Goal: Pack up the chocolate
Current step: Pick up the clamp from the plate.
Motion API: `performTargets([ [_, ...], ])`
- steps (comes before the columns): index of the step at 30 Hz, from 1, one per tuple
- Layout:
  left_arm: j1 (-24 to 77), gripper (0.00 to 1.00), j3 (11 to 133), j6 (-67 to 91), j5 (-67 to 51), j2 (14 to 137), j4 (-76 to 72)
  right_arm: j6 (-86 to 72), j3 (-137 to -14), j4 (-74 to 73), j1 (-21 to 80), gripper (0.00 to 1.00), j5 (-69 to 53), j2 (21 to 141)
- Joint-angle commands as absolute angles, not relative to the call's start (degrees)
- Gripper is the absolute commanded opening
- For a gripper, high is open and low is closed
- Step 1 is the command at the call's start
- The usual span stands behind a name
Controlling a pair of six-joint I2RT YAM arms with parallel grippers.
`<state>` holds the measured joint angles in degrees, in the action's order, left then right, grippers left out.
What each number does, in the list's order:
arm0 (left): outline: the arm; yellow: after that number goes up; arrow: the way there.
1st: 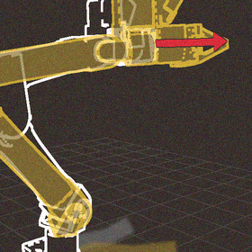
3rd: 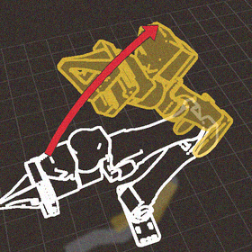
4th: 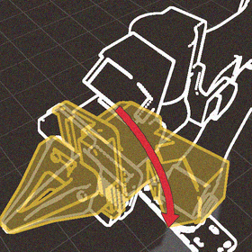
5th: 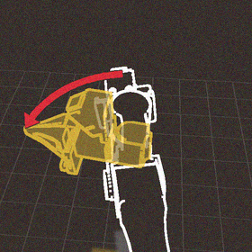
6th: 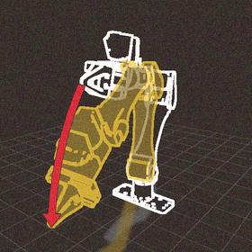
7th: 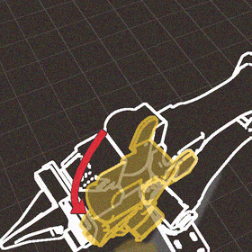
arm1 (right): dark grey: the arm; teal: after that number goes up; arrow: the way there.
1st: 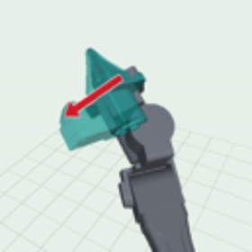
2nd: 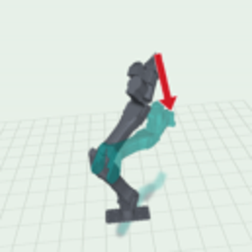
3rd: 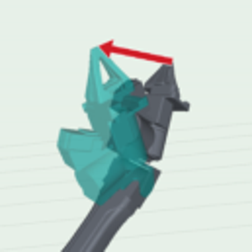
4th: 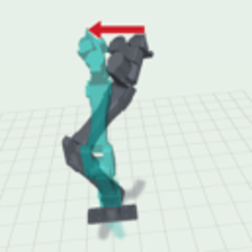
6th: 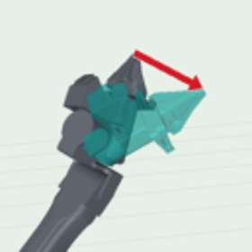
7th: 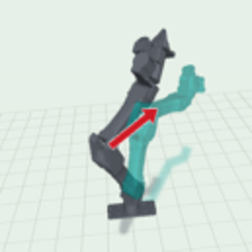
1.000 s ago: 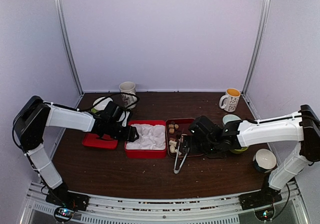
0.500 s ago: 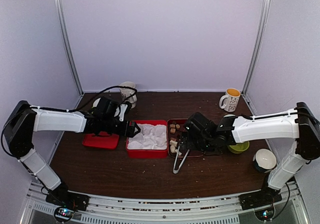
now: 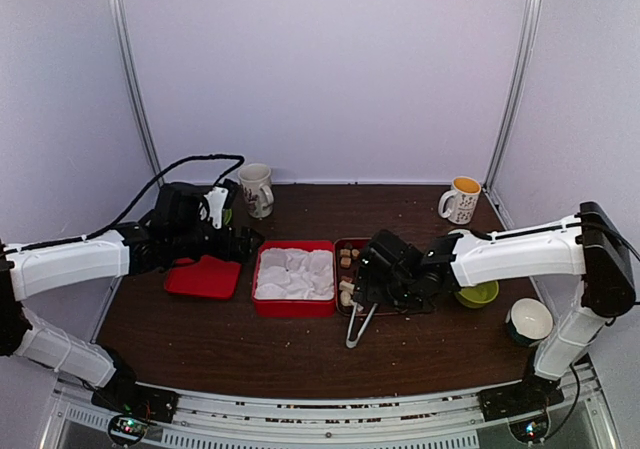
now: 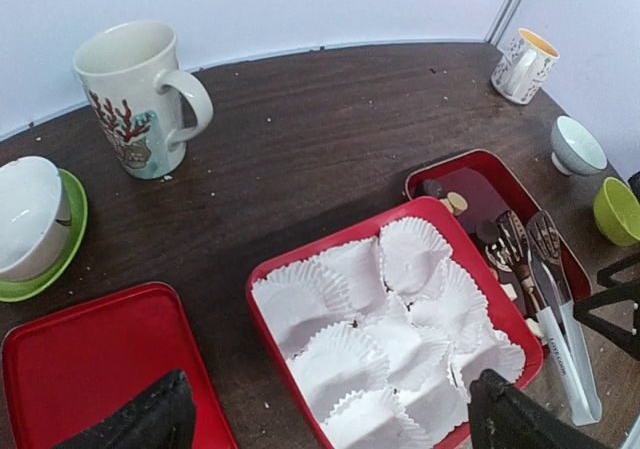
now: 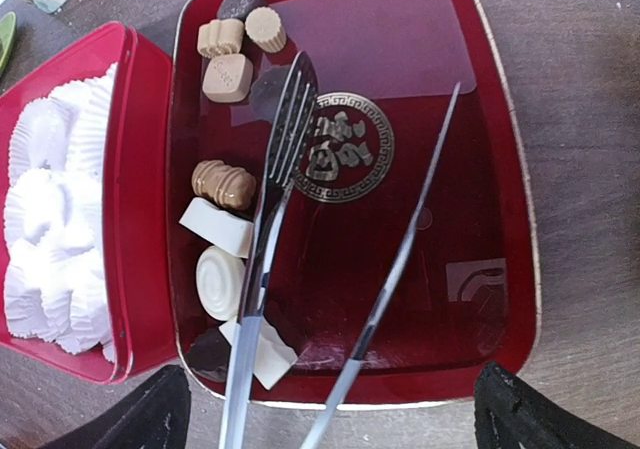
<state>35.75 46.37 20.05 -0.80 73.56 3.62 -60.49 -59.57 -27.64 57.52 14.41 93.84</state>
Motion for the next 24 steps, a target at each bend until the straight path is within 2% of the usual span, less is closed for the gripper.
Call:
performTargets([
  [1, 35.87, 0.98, 44.63, 17.70, 1.50, 71.20, 2.87, -62.48, -62.97, -29.61, 58.10, 0.99, 13.79, 97.11],
  [7, 35.89, 0.98, 43.68, 17.36, 1.55, 70.31, 3.00, -63.72, -64.50, -30.07, 58.15, 0.96, 14.62, 99.39],
  [14, 35.88, 0.97, 41.32, 17.59, 3.87, 66.79, 1.98, -63.18, -66.58, -30.48, 58.05, 0.85, 15.30, 102.17],
  [18, 35.88, 0.97, 41.27, 17.03, 5.45, 66.65, 3.54, -62.72, -67.20, -30.98, 57.87, 0.83, 16.00, 103.14],
  [24, 35.82, 0.97, 39.73, 15.83, 9.82, 64.19, 5.68, -61.66, -66.59, -31.29, 57.22, 0.69, 16.71, 102.68],
])
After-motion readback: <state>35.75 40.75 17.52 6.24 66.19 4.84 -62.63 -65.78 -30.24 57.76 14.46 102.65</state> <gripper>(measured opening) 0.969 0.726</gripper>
